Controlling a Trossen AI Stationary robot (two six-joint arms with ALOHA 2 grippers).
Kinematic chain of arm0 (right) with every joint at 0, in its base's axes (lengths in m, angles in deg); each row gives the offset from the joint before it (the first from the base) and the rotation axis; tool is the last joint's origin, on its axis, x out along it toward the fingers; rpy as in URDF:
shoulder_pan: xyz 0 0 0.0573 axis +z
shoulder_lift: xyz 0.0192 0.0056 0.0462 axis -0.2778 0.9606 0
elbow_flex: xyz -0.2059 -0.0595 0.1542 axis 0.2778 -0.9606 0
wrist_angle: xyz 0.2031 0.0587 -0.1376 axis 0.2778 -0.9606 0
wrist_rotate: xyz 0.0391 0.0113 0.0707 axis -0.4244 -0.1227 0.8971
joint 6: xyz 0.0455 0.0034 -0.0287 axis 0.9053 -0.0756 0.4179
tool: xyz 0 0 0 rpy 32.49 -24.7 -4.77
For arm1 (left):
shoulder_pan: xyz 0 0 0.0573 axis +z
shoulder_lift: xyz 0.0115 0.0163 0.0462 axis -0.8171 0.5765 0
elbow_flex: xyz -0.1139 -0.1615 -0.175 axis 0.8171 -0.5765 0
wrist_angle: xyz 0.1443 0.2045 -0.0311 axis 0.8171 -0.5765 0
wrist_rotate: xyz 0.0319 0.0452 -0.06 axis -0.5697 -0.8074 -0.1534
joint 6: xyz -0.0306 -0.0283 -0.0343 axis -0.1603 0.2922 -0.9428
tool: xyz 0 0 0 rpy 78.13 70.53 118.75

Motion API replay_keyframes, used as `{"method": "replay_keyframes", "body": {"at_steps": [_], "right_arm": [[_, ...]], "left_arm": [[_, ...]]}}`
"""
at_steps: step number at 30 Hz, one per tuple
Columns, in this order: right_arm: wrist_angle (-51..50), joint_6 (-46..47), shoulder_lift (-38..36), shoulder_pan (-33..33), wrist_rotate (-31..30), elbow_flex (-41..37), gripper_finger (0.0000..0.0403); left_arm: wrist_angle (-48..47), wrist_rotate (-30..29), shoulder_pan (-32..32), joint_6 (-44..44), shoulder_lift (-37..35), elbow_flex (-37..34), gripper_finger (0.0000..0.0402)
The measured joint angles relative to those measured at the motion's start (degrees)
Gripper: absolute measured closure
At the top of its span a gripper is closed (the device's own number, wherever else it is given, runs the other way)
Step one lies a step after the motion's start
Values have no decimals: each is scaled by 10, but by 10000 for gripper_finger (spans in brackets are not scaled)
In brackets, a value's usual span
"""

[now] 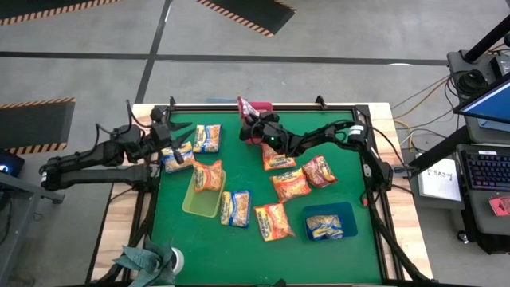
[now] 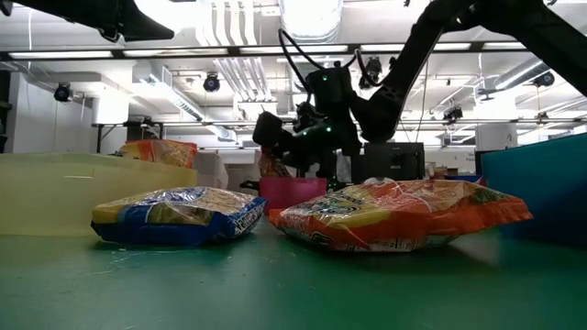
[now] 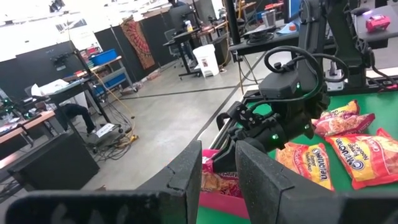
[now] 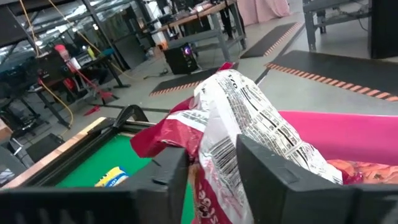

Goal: Sort Maruchan noodles
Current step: Put the noodle pack into the red bin

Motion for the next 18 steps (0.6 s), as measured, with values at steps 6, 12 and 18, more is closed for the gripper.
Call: {"method": "replay_keyframes", "body": {"at_steps": [6,12,18], "right_arm": [[-108,4,-46,0,1,-2,236],[-274,-22,-131,0,37,-5,213],[-437,-50,-232,0,98,-7,211]], "left_arm": [[4,0,0,0,17,0,320],[31,0,0,0,52,0,320],[63,0,0,-9,101,0,320]]}}
